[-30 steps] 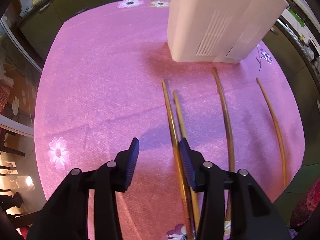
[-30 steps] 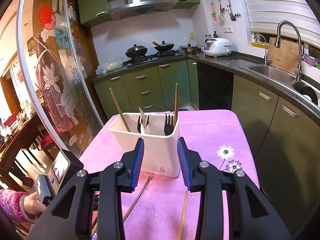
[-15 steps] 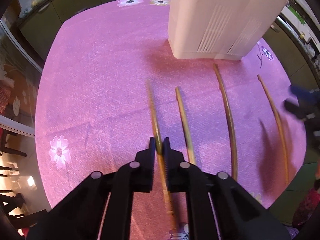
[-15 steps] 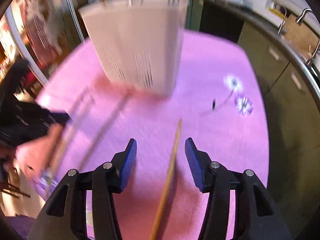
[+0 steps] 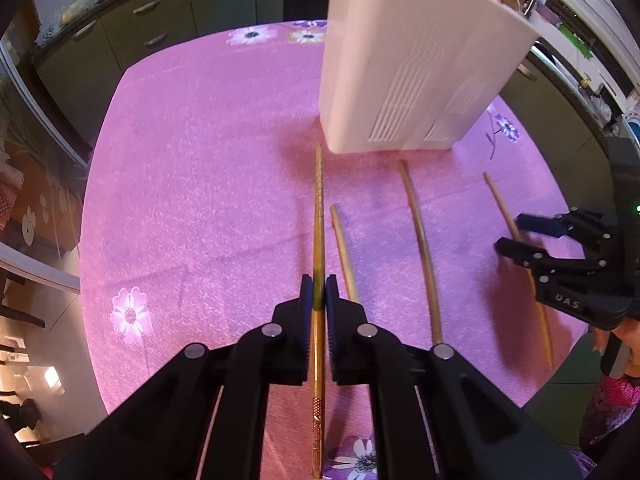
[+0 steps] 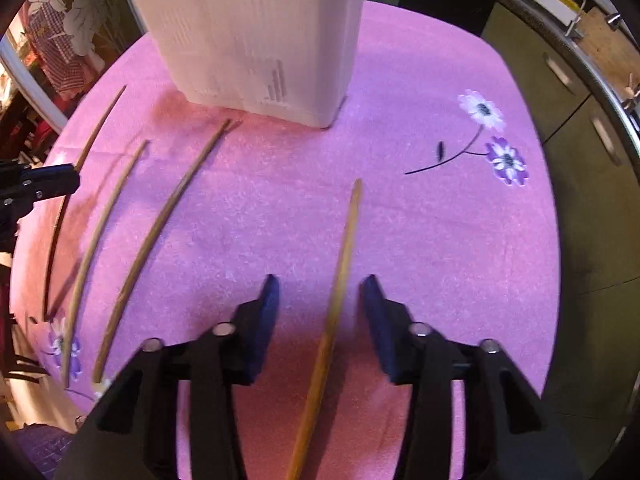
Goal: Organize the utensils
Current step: 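Carry both chopsticks upright into the caddy and open both grippers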
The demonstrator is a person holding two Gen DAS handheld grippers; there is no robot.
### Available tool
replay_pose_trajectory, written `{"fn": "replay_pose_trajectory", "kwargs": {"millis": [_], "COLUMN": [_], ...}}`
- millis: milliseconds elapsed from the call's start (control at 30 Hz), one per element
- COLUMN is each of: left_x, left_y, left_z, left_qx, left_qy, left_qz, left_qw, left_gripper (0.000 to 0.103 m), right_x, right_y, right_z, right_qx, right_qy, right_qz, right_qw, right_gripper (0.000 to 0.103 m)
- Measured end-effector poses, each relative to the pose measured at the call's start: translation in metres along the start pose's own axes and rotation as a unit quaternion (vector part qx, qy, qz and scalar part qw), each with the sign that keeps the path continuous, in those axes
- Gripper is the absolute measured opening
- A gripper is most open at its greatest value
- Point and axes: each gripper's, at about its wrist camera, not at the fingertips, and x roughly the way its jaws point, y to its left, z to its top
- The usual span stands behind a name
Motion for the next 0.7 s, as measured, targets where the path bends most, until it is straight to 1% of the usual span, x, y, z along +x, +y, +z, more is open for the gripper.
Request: {"fn": "replay_pose_trajectory", "kwargs": {"millis": [67,100,133,300,400,500,600,700], "left_x": [-0.004,-0.006,-0.009,-0.023,-0.036,-0.059,-0.089,-0.113], "left_y": [-0.002,-0.003,-0.003,-0.01,-0.012,-0.016,-0.022,-0.027], "left_z": [0.0,0.0,-0.001,0.002,0.004,0.01,0.021,0.036], "left_qx": [0.002,0.003,0.005,0.009,0.011,0.016,0.025,0.031], "left_qy": [-0.004,-0.006,-0.01,-0.032,-0.048,-0.076,-0.113,-0.141], "left_qz": [-0.003,-0.005,-0.007,-0.015,-0.022,-0.029,-0.031,-0.035], "left_qw": [1.0,1.0,0.9999,0.9993,0.9985,0.9966,0.9928,0.9889], "left_gripper": [0.007,0.007,0.007,0.007,0.007,0.007,0.007,0.007], "right_x": [0.0,-0.002,-0.002,-0.004,-0.018,-0.048,-0.074,-0.099], "right_y": [0.0,0.0,-0.003,-0.007,-0.008,-0.023,-0.028,-0.027], "right_z": [0.003,0.006,0.007,0.004,0.004,0.003,0.003,0.005], "right_qx": [-0.001,-0.001,0.004,0.008,0.018,0.033,0.042,0.048], "right_qy": [0.006,0.008,0.009,-0.007,-0.037,-0.077,-0.112,-0.145], "right_qz": [0.009,0.013,0.022,0.025,0.044,0.059,0.072,0.078], "right_qw": [1.0,1.0,1.0,1.0,0.998,0.995,0.99,0.985], "right_gripper": [0.024,0.012,0.009,0.007,0.007,0.007,0.007,0.007]}}
